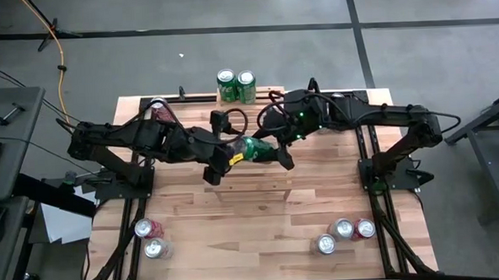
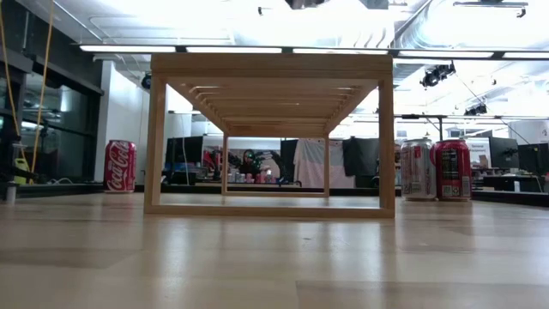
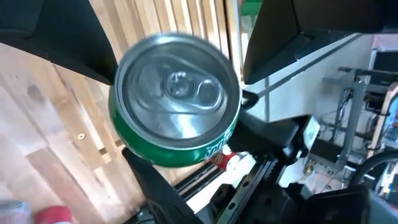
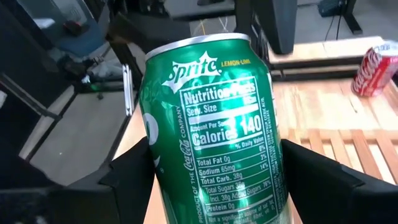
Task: Place canned beverage on shelf
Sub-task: Put the green soda can on the shelf aligned with the other green soda cans
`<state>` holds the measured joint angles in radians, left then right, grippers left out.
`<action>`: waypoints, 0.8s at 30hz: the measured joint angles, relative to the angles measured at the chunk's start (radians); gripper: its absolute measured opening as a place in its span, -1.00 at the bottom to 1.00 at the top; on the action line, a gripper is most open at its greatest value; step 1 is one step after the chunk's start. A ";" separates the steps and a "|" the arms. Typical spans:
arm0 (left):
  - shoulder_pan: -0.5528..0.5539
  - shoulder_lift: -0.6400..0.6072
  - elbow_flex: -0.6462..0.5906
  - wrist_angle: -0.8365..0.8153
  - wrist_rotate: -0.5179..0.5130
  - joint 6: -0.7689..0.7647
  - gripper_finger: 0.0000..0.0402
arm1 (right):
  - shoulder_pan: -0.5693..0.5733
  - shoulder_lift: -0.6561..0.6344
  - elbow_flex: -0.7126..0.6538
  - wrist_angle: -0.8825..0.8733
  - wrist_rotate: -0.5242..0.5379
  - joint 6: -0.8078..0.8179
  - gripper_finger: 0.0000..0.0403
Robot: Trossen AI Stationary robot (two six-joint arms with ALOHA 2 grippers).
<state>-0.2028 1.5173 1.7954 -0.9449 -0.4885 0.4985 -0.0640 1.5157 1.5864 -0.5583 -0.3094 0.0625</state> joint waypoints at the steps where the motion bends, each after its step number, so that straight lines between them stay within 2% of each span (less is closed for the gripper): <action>1: 0.000 0.000 0.000 -0.006 -0.007 -0.004 0.67 | -0.003 0.000 0.000 -0.014 -0.002 -0.006 0.44; 5: 0.008 -0.011 0.001 -0.051 -0.031 -0.066 0.67 | -0.015 -0.001 0.000 -0.067 -0.003 -0.025 0.44; 8: 0.039 -0.037 -0.003 -0.114 -0.019 -0.209 0.67 | -0.024 -0.004 0.000 -0.145 -0.005 -0.046 0.44; 13: 0.109 -0.165 -0.114 -0.097 0.045 -0.425 0.67 | -0.040 -0.005 0.000 -0.264 0.002 -0.081 0.44; 16: 0.127 -0.281 -0.237 0.006 0.045 -0.509 0.67 | -0.048 -0.005 0.000 -0.316 0.006 -0.089 0.44; 24: 0.129 -0.591 -0.657 0.438 0.012 -0.701 0.67 | -0.082 -0.053 0.000 -0.442 0.014 -0.085 0.44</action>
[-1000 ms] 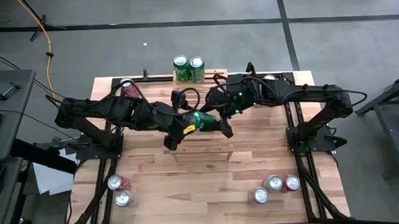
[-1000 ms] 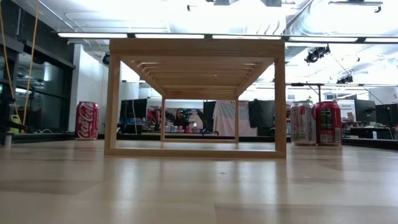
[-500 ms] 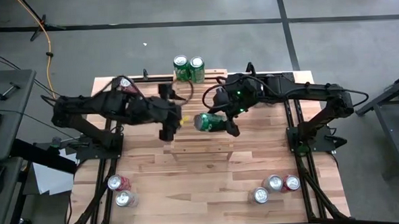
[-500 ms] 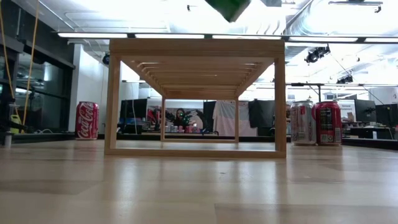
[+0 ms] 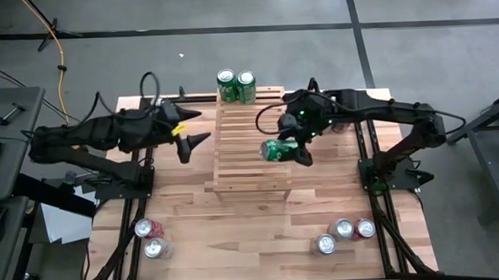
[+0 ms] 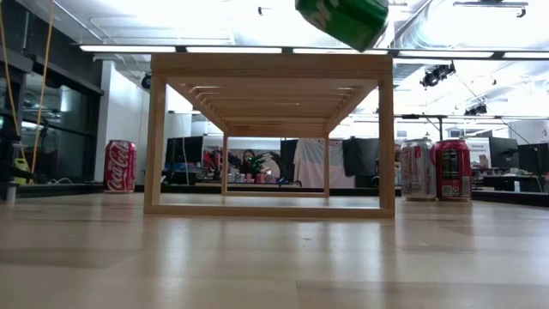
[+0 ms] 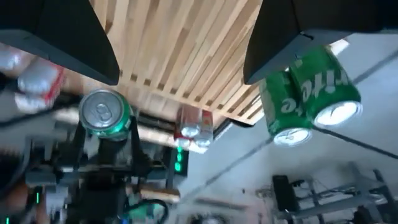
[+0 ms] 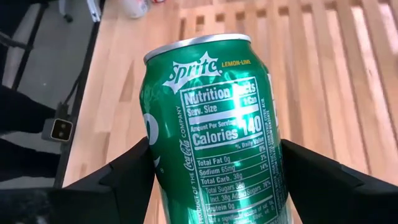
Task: Place canned beverage on shelf
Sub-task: Put the green soda can on the shelf aligned with the other green soda cans
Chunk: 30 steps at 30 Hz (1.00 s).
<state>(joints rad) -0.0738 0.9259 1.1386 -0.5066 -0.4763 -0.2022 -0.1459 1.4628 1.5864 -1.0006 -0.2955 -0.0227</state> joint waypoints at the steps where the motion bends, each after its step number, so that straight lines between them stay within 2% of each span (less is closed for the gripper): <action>1: 0.000 -0.028 -0.044 0.033 -0.009 -0.018 0.67 | -0.006 -0.012 0.000 -0.014 0.005 0.003 0.44; 5: 0.000 -0.107 -0.165 0.105 -0.056 -0.060 0.67 | -0.018 -0.068 0.000 -0.052 0.054 0.033 0.44; 8: 0.000 -0.134 -0.195 0.133 -0.090 -0.087 0.67 | -0.018 -0.119 -0.014 -0.051 0.100 0.056 0.44; 11: 0.000 -0.146 -0.197 0.154 -0.095 -0.090 0.67 | -0.018 -0.206 -0.111 0.019 0.129 0.109 0.44; 15: 0.000 -0.153 -0.197 0.189 -0.095 -0.077 0.67 | -0.018 -0.347 -0.323 0.179 0.174 0.209 0.44; 18: 0.000 -0.155 -0.197 0.201 -0.098 -0.076 0.67 | -0.018 -0.448 -0.486 0.379 0.221 0.276 0.44; 22: 0.000 -0.154 -0.197 0.200 -0.110 -0.073 0.67 | -0.018 -0.517 -0.661 0.747 0.314 0.306 0.44; 25: 0.000 -0.154 -0.197 0.200 -0.113 -0.036 0.67 | -0.032 -0.507 -0.751 1.016 0.375 0.299 0.44; 30: 0.000 -0.154 -0.197 0.204 -0.138 0.073 0.67 | -0.100 -0.413 -0.832 1.384 0.401 0.271 0.44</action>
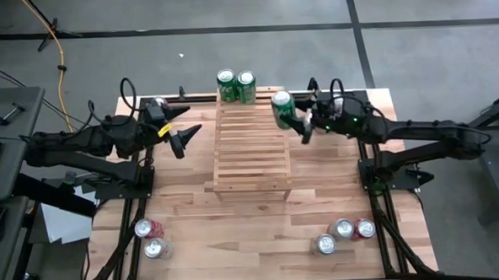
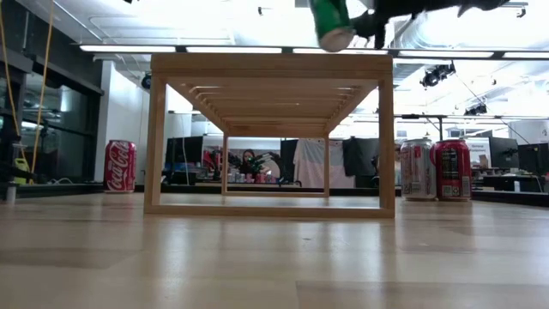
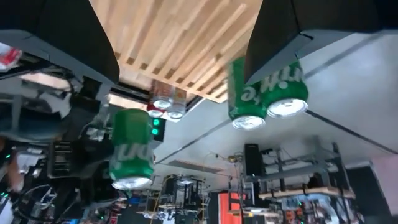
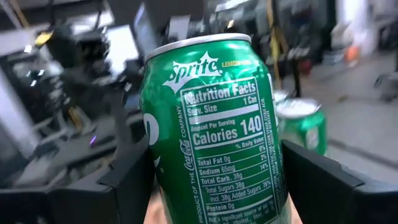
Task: Place canned beverage on shelf
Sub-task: Put the green soda can on the shelf aligned with the other green soda cans
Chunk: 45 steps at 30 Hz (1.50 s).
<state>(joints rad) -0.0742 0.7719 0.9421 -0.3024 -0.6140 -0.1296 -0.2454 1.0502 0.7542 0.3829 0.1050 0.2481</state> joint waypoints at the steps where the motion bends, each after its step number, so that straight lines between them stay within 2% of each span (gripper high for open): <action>1: 0.000 0.000 0.000 0.008 -0.002 0.000 0.67 | -0.016 0.023 -0.006 0.051 0.001 -0.010 0.44; 6: 0.000 0.017 0.000 0.031 -0.005 -0.014 0.67 | -0.088 0.150 0.019 0.153 0.001 -0.025 0.44; 12: 0.033 0.072 0.000 0.040 0.011 0.071 0.67 | -0.144 0.271 0.073 0.172 0.020 -0.047 0.43; 17: 0.116 0.110 0.000 0.084 0.170 0.149 0.67 | -0.183 0.335 0.082 0.183 0.082 -0.043 0.43; 22: 0.245 0.116 0.000 0.259 0.383 0.166 0.67 | -0.217 0.386 0.082 0.223 0.095 -0.011 0.43; 27: 0.370 0.116 0.000 0.420 0.503 0.122 0.67 | -0.242 0.449 0.082 0.335 0.075 0.006 0.43; 31: 0.417 0.115 0.000 0.491 0.517 0.065 0.67 | -0.252 0.475 0.082 0.349 0.051 0.005 0.43; 37: 0.430 0.137 0.000 0.548 0.513 0.055 0.67 | -0.252 0.474 0.082 0.348 -0.032 -0.026 0.43; 45: 0.404 0.274 0.000 0.549 0.508 0.003 0.67 | -0.234 0.431 0.082 0.337 -0.195 -0.019 0.43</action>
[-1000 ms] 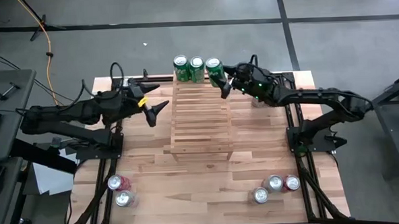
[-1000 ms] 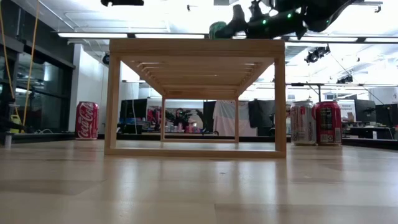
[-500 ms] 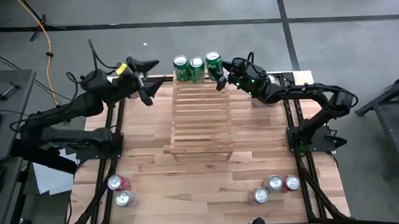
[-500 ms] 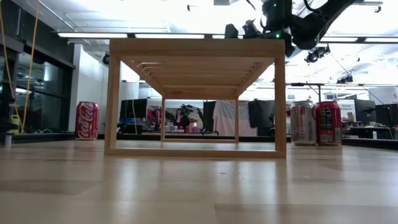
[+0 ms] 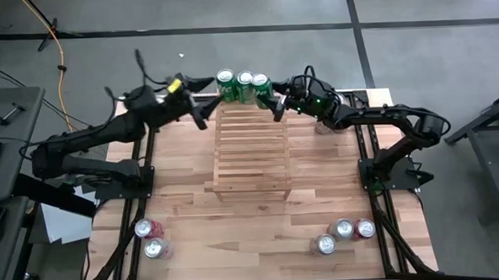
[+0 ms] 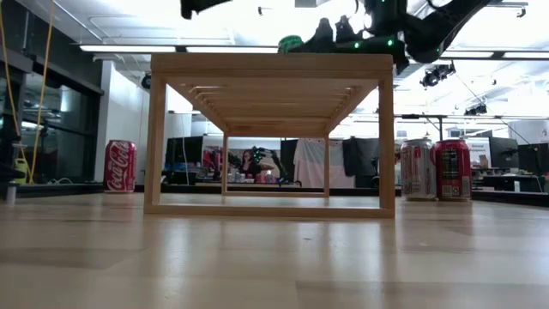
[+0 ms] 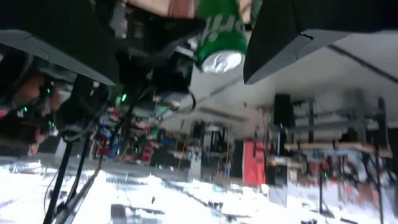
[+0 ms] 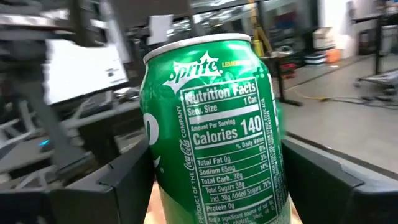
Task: Place canned beverage on shelf
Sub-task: Put the green soda can on the shelf aligned with the other green soda cans
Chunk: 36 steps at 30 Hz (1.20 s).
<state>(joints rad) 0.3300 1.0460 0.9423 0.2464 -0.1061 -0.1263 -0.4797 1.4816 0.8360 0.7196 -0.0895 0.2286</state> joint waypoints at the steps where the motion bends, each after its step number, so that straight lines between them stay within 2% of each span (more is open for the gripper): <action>1: -0.002 0.016 0.003 -0.004 0.000 -0.007 0.67 | 0.007 -0.013 0.000 -0.011 -0.002 -0.009 0.43; 13: -0.024 0.216 0.205 -0.137 0.052 0.113 0.67 | 0.131 -0.167 0.000 -0.112 -0.091 -0.033 0.43; 18: -0.033 0.282 0.266 -0.153 0.140 0.064 0.67 | 0.187 -0.175 0.000 -0.114 -0.064 -0.070 0.43; 24: -0.045 0.305 0.298 -0.173 0.254 -0.012 0.67 | 0.222 -0.175 0.000 -0.126 -0.049 -0.072 0.45; 31: -0.070 0.307 0.304 -0.241 0.261 -0.013 0.67 | 0.262 -0.175 0.000 -0.118 -0.043 -0.070 0.47; 36: -0.096 0.330 0.304 -0.225 0.260 -0.001 0.67 | 0.289 -0.174 0.000 -0.118 -0.042 -0.070 0.47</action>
<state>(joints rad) 0.2344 1.3756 1.2461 0.0215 0.1539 -0.1272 -0.1911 1.3071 0.8356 0.6018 -0.1312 0.1586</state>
